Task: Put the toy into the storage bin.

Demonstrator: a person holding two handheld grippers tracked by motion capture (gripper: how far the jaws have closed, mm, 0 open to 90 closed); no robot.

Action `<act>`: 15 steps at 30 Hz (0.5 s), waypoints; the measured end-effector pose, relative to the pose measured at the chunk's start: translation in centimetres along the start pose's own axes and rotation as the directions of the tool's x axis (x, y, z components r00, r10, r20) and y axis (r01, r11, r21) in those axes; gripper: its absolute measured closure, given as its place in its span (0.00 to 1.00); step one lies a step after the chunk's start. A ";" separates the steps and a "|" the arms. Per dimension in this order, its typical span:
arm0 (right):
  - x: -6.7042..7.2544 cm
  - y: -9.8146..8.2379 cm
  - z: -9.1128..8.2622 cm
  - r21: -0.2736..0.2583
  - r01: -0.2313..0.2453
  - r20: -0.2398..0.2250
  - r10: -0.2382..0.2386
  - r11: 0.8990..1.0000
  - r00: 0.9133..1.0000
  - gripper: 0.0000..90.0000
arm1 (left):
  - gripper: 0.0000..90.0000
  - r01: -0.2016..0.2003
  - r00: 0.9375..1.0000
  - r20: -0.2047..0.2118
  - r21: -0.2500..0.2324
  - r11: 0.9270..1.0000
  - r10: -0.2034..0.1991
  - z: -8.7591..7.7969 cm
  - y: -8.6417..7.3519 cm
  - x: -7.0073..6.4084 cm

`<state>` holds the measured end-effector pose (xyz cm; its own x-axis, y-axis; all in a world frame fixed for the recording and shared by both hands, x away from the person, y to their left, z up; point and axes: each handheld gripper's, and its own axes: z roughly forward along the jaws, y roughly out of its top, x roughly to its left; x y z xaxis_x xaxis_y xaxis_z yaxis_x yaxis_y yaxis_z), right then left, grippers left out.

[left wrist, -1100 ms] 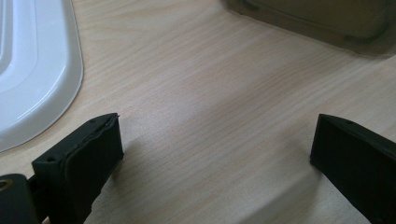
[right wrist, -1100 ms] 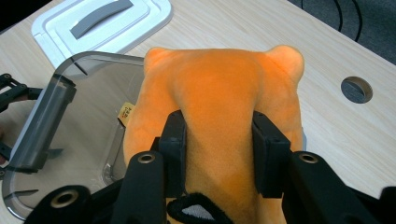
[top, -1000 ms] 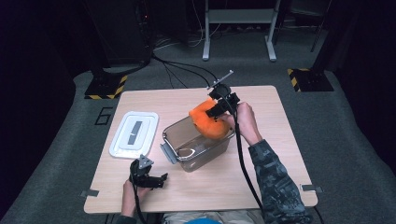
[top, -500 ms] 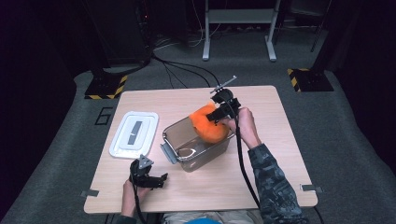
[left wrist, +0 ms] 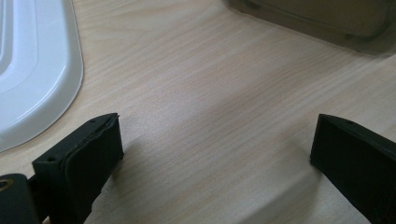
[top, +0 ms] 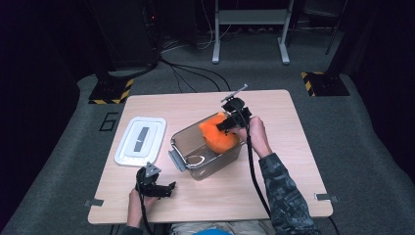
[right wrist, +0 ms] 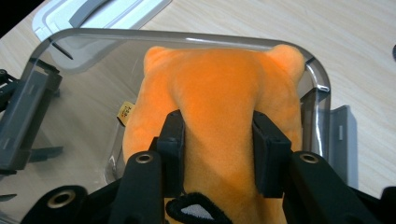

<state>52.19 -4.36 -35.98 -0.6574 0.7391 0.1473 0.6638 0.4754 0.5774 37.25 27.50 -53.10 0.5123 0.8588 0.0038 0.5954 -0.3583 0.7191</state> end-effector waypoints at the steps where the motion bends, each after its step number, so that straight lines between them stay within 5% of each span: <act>1: -0.1 0.0 0.2 0.003 0.005 -0.001 -0.005 1.000 1.000 0.68 | 0.02 0.000 1.000 0.000 0.000 1.000 0.000 0.0 0.0 0.0; 15: -0.6 -1.0 3.9 0.088 0.001 -0.014 0.000 0.996 1.000 0.59 | 0.02 0.000 1.000 -0.004 -0.003 1.000 0.000 0.0 0.0 0.0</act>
<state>53.32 -3.37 -39.74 -0.6625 0.7321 0.1586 0.6918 0.5168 0.5043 37.24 27.48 -53.13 0.5100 0.8602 0.0064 0.5934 -0.3572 0.7213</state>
